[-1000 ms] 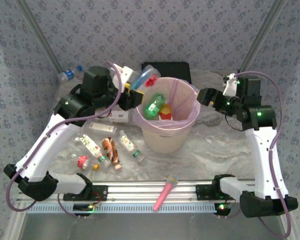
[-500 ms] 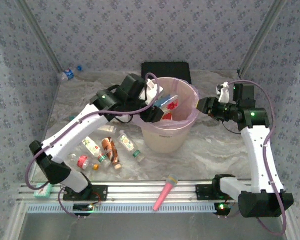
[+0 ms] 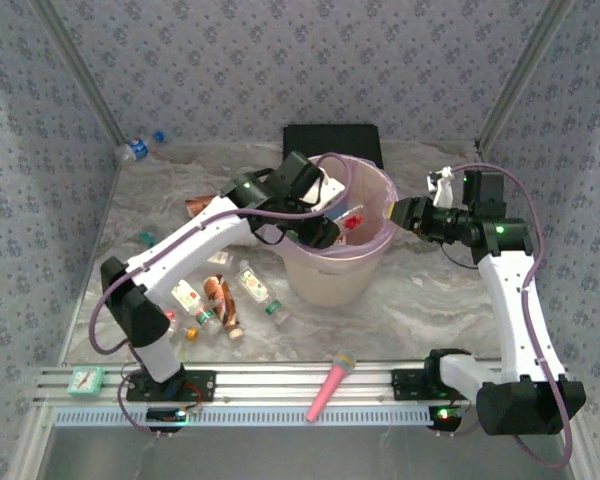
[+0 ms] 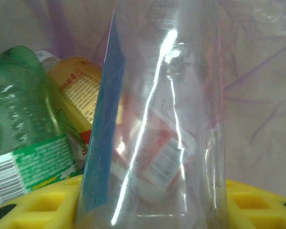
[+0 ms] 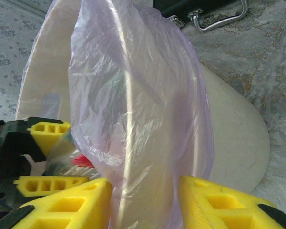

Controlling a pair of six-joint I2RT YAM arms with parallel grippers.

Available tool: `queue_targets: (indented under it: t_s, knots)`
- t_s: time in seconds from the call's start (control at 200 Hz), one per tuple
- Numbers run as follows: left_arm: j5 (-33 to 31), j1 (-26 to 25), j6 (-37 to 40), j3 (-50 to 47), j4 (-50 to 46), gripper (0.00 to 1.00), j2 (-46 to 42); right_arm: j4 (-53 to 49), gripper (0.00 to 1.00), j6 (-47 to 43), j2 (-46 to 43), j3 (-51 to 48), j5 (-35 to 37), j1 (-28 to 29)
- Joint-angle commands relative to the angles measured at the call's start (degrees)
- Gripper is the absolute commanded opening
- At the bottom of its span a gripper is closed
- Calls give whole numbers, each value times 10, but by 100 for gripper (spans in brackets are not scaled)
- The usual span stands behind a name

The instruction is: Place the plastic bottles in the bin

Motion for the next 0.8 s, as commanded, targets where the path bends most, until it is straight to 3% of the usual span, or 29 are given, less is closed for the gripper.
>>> queue_targets:
  t_s: [0.0, 0.095, 0.185, 0.295, 0.615, 0.8]
  knots:
    - [3, -15, -3, 14, -19, 3, 19, 4, 43, -10, 2, -4, -7, -1]
    - [13, -19, -6, 4, -10, 8, 16, 5, 42, -12, 7, -4, -8, 0]
    - [35, -20, -6, -1, 7, 24, 6, 4, 42, -13, 9, -4, -6, 0]
    - [43, -19, -3, 12, 4, 36, 4, 6, 42, -13, 11, -4, -6, 1]
    - [30, -19, 17, 50, -21, 77, 2, 7, 42, -13, 15, -4, -3, 2]
    - [10, -14, 34, 79, -46, 93, -2, 3, 43, -15, 13, -4, -2, 3]
